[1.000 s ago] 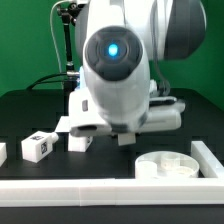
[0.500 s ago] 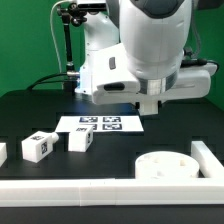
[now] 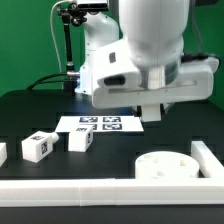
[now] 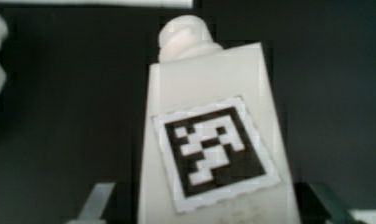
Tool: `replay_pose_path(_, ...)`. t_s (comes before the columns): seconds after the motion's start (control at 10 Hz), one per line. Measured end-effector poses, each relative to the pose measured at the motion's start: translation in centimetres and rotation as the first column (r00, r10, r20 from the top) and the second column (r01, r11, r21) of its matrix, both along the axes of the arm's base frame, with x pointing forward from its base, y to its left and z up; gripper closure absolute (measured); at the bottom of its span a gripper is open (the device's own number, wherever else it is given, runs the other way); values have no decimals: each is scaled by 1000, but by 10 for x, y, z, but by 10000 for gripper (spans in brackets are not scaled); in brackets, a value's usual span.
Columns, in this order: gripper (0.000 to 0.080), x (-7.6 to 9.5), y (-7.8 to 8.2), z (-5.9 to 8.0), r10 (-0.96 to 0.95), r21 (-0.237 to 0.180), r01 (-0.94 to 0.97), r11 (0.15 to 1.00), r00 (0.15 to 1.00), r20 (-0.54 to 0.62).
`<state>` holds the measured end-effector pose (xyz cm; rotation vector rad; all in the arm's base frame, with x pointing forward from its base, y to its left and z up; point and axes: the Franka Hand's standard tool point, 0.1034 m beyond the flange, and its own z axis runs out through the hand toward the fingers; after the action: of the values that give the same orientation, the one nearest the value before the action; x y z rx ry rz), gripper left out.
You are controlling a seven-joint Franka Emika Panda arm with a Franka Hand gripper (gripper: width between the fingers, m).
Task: Assemble stool
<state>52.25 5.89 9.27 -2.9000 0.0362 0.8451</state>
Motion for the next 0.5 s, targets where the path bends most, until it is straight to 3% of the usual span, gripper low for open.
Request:
replay_pose_path(0.2,472,18,0,13,-11,-6,12,1000,990,139)
replay_pose_path(0.5,472,22,-2,8,-26,-21,35,999,938,347)
